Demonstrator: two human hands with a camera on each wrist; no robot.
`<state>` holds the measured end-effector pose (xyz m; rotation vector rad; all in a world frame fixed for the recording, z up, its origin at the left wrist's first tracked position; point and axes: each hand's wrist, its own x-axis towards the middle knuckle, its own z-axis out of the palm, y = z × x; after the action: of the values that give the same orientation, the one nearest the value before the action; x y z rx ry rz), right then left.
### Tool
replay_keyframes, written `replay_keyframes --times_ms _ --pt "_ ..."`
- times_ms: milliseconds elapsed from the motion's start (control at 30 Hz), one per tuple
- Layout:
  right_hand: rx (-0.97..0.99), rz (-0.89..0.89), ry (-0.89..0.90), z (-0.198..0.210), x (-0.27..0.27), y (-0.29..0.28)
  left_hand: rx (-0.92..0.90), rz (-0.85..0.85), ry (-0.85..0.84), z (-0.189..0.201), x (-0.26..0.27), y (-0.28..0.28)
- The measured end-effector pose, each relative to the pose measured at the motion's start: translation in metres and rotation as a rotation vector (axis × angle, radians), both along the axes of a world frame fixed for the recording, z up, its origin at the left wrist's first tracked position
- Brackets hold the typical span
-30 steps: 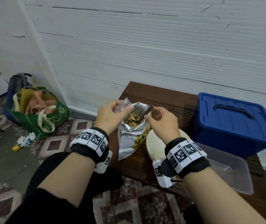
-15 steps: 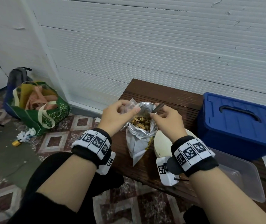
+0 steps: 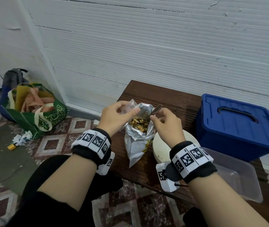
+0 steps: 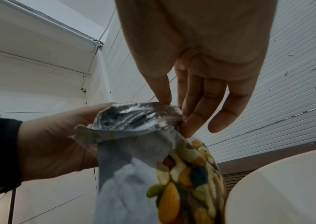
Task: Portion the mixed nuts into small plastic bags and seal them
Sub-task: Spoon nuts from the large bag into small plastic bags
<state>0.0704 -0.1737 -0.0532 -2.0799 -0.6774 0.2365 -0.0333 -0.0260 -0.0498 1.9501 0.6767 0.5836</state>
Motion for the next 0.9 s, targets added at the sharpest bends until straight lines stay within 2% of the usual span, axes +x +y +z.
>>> replay_keyframes --times_ms 100,233,367,633,900 --pt "-0.018 -0.023 -0.013 0.001 0.003 0.000 0.032 -0.032 0.005 0.002 -0.003 -0.002" --pt "0.011 -0.059 -0.235 0.010 0.006 0.003 0.104 -0.068 0.014 0.005 -0.007 -0.003" --pt "-0.056 -0.009 -0.295 0.018 0.003 0.006 0.125 -0.107 0.035 0.007 -0.010 -0.002" --pt "0.096 -0.234 -0.093 0.026 0.003 -0.001 0.010 -0.062 -0.030 0.007 -0.012 -0.003" --pt "0.134 -0.347 0.046 0.037 0.022 -0.005 0.144 -0.152 0.041 0.020 -0.020 0.006"
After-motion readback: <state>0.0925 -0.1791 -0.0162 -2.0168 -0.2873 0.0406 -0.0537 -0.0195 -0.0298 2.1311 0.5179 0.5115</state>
